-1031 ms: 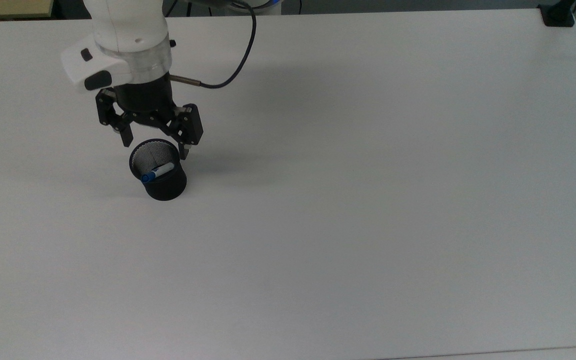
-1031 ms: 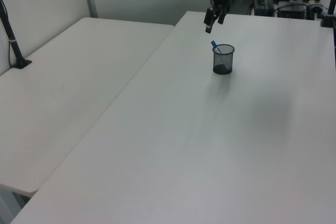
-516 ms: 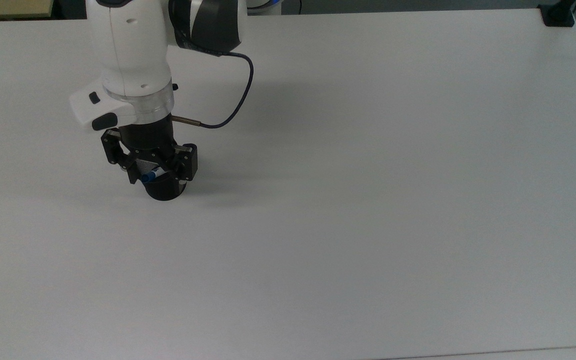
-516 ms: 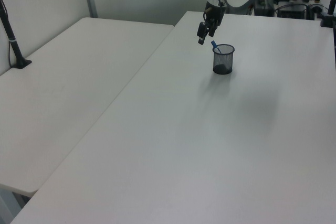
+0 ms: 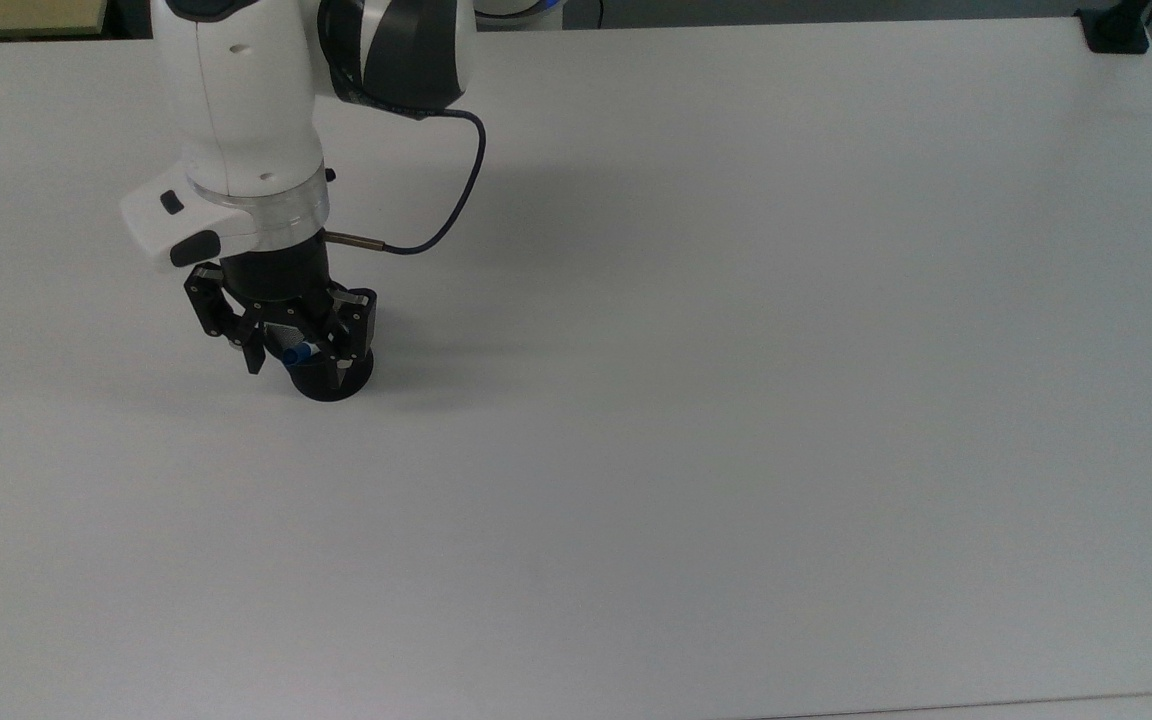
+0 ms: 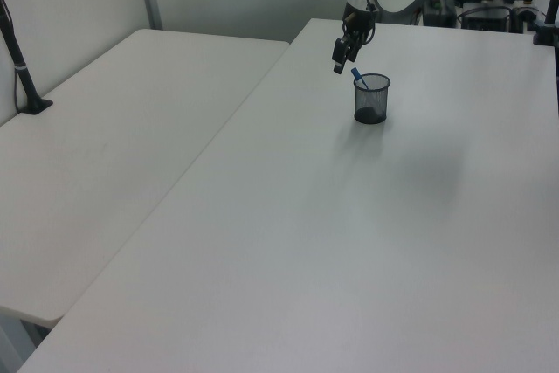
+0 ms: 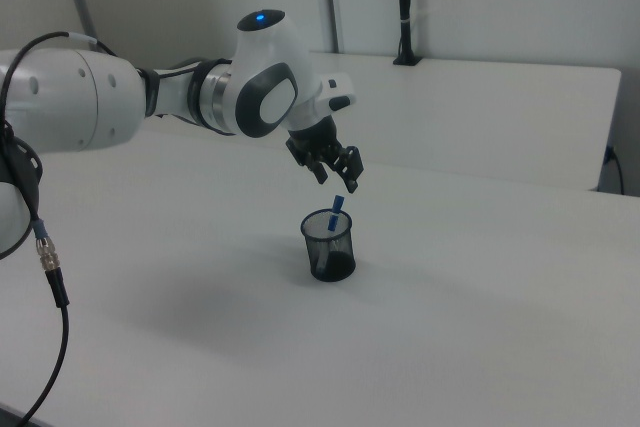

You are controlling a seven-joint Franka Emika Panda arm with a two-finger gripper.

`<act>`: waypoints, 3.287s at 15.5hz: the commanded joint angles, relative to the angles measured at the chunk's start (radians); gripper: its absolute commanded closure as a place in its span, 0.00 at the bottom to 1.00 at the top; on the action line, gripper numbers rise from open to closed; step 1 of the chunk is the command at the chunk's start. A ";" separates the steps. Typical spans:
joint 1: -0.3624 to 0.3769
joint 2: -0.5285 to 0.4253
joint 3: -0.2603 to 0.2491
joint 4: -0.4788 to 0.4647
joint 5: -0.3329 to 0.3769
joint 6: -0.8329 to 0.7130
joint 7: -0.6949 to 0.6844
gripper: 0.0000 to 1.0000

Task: Remove the marker
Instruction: 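Lower the gripper onto the marker top and close on it, then lift the gripped marker up out of the pen cup, then carry the marker beside the cup and lower it to the table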

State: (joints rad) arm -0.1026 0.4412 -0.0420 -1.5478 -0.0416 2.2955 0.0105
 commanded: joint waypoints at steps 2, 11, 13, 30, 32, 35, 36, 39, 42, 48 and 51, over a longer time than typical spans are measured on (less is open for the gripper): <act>0.011 -0.010 -0.007 -0.017 -0.003 -0.034 -0.047 0.37; 0.011 -0.010 -0.006 -0.032 -0.001 -0.080 -0.081 0.57; 0.007 -0.010 -0.006 -0.032 -0.001 -0.080 -0.081 0.69; -0.034 -0.139 -0.001 0.020 0.066 -0.085 -0.061 0.89; -0.031 -0.162 0.004 0.021 0.094 -0.138 -0.061 0.89; -0.016 -0.206 0.011 0.025 0.121 -0.293 -0.063 0.89; 0.000 -0.214 0.013 0.026 0.137 -0.353 -0.067 0.89; 0.061 -0.202 0.013 0.017 0.138 -0.531 -0.090 0.89; 0.121 -0.130 0.013 -0.006 0.138 -0.612 -0.096 0.89; 0.199 0.001 0.011 -0.011 0.120 -0.642 -0.090 0.89; 0.207 0.008 0.011 -0.025 0.115 -0.642 -0.086 0.87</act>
State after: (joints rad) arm 0.0906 0.4629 -0.0191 -1.5643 0.0782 1.6826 -0.0557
